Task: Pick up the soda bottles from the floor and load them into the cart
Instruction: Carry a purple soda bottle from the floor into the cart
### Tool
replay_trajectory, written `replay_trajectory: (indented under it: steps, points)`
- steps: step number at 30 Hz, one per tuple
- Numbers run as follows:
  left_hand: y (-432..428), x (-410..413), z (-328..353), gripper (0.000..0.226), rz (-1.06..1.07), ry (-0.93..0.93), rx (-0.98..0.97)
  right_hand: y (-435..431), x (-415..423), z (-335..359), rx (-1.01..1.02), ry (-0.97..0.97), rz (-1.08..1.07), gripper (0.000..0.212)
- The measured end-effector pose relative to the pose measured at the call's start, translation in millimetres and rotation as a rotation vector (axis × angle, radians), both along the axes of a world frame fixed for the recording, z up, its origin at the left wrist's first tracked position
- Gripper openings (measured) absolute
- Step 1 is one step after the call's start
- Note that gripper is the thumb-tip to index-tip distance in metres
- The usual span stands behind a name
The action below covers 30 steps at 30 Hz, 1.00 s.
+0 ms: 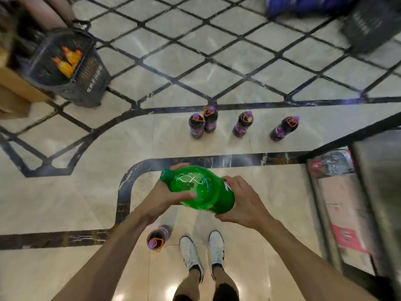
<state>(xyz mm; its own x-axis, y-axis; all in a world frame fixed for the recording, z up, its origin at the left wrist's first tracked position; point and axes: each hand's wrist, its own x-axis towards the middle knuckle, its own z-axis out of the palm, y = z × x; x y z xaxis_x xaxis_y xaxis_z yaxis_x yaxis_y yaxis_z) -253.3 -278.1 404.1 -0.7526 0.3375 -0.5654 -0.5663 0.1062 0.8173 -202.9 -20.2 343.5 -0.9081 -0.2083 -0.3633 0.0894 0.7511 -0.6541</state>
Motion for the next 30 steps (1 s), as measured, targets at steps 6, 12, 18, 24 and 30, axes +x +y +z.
replay_trajectory:
  steps: [6, 12, 18, 24, 30]
  points:
    - [47.1, 18.6, 108.2, 0.086, -0.138, 0.11, 0.07, 52.3, 45.4, 123.7, 0.123, 0.088, -0.067, 0.104]
    - [92.6, 26.6, 157.4, 0.093, -0.333, 0.186, 0.142, 77.4, 108.4, 191.9, 0.223, 0.178, -0.284, 0.098]
    - [136.0, 39.1, 188.0, 0.084, -0.598, 0.206, 0.274, 75.5, 182.5, 248.6, 0.292, 0.207, -0.54, 0.093]
    - [192.6, 84.0, 213.4, 0.086, -0.927, 0.257, 0.335, 64.5, 276.4, 260.2, 0.391, 0.199, -0.841, 0.101]
    - [252.2, 173.4, 230.6, 0.089, -1.2, 0.217, 0.346, 45.3, 389.9, 273.9, 0.458, 0.181, -1.106, 0.104]
